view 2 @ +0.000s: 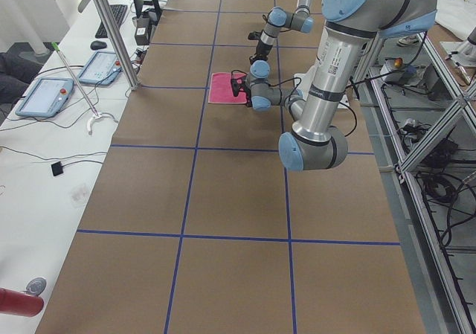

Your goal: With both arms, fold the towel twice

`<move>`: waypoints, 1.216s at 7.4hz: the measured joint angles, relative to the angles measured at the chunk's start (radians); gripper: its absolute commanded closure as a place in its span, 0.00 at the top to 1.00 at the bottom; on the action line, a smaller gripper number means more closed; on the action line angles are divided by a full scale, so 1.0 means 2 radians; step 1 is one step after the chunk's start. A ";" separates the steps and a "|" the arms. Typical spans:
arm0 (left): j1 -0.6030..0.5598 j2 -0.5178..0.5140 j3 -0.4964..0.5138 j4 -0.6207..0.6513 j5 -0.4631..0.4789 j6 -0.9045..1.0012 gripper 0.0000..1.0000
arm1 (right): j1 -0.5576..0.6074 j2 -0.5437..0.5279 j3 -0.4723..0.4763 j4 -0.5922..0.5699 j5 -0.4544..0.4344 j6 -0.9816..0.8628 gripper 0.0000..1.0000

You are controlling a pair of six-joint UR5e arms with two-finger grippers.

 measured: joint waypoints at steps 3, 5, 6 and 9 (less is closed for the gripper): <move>0.001 0.000 -0.002 -0.010 -0.002 0.000 0.99 | 0.000 0.000 0.000 0.000 0.000 -0.001 0.00; 0.002 0.002 -0.004 -0.014 -0.003 0.000 0.99 | 0.001 0.000 0.000 0.000 0.000 -0.002 0.00; 0.002 0.003 -0.006 -0.015 -0.004 0.000 0.99 | 0.001 0.000 0.000 0.000 0.000 -0.002 0.00; 0.003 0.005 -0.008 -0.014 -0.005 0.000 0.92 | 0.003 0.000 0.000 0.000 0.000 -0.002 0.00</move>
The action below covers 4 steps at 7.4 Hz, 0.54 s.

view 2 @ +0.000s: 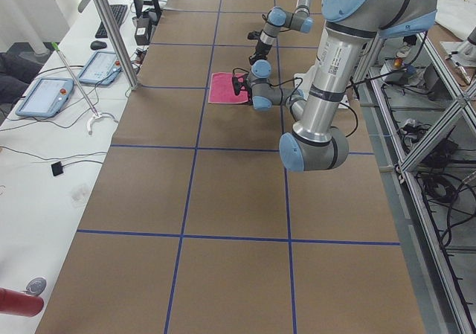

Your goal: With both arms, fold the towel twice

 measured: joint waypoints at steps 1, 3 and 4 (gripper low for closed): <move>0.003 0.001 0.000 0.000 0.000 0.000 0.88 | 0.001 0.000 0.000 0.000 0.000 0.000 0.00; 0.008 0.001 -0.001 0.001 0.002 -0.002 0.78 | 0.003 0.000 -0.001 0.000 0.000 -0.002 0.00; 0.009 0.001 -0.001 0.001 0.003 -0.002 0.76 | 0.003 0.000 -0.001 0.000 0.000 -0.002 0.00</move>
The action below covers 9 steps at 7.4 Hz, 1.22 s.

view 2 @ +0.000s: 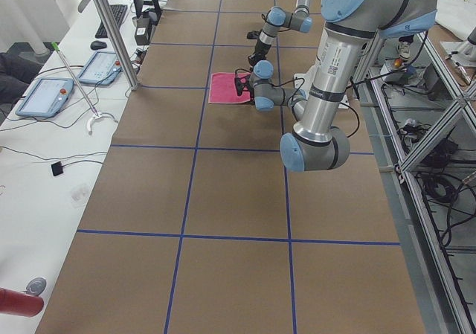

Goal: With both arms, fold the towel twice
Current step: 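Pinch the near towel corners with both grippers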

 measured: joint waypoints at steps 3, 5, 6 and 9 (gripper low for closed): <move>0.002 0.000 -0.003 0.000 0.000 0.000 0.64 | 0.000 0.000 0.000 0.000 0.000 0.000 0.00; 0.003 0.004 -0.008 0.000 0.000 0.001 0.55 | 0.001 0.000 -0.001 0.000 0.000 -0.001 0.00; 0.004 0.012 -0.019 0.001 -0.001 0.001 0.49 | 0.002 0.000 -0.001 0.000 0.000 -0.001 0.00; 0.010 0.030 -0.035 0.002 0.002 0.001 0.45 | 0.003 0.000 -0.001 0.000 0.000 -0.001 0.00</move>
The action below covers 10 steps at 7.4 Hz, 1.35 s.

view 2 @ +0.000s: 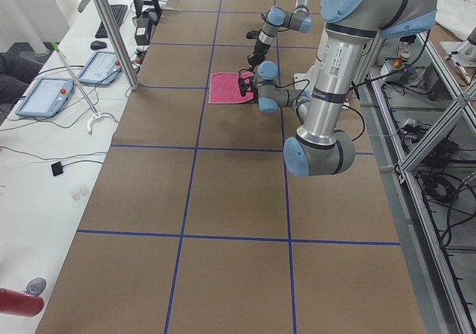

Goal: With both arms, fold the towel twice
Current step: 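Pinch the near towel corners with both grippers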

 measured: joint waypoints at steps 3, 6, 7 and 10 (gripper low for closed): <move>0.008 0.002 0.002 0.000 0.002 -0.001 0.32 | 0.000 0.000 0.000 0.000 0.000 0.000 0.00; 0.009 0.003 -0.001 0.000 0.002 -0.001 0.26 | 0.001 0.000 0.000 0.000 0.000 -0.001 0.00; 0.009 0.003 -0.002 0.000 0.002 0.000 0.24 | 0.001 0.000 0.001 0.000 0.000 -0.001 0.00; 0.008 0.002 -0.002 0.000 0.001 0.001 0.25 | 0.002 0.000 0.000 0.000 0.000 -0.001 0.00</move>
